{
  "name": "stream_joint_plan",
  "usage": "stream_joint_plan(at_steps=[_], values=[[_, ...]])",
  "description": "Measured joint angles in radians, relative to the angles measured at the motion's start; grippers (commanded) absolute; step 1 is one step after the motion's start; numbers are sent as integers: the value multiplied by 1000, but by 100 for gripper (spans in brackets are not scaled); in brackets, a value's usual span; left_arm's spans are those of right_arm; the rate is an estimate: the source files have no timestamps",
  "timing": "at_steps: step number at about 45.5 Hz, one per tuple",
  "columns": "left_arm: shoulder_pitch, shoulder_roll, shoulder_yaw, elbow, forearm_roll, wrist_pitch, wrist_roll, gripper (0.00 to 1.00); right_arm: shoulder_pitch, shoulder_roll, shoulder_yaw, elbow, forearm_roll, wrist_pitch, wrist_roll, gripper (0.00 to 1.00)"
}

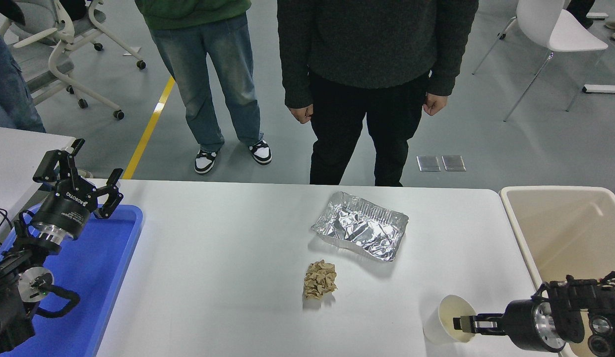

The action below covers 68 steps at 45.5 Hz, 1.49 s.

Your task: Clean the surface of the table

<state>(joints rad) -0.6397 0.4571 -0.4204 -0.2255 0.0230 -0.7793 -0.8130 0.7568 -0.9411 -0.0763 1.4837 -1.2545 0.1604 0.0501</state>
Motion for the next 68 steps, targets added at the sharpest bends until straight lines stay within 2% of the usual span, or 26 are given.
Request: stream_joint_plan(at_steps=[22, 35, 46, 68], values=[[0, 0, 0, 0, 0, 0, 0, 100, 33, -78, 4, 48, 40, 34, 9, 0], [0, 0, -1, 0, 0, 0, 0, 100, 119, -194, 15, 117, 85, 105, 20, 0], [0, 0, -1, 0, 0, 0, 0, 100, 242, -317, 61, 146, 157, 233, 35, 0], [0, 0, 0, 0, 0, 0, 0, 100, 538, -518, 145, 155, 250, 564, 43, 0]])
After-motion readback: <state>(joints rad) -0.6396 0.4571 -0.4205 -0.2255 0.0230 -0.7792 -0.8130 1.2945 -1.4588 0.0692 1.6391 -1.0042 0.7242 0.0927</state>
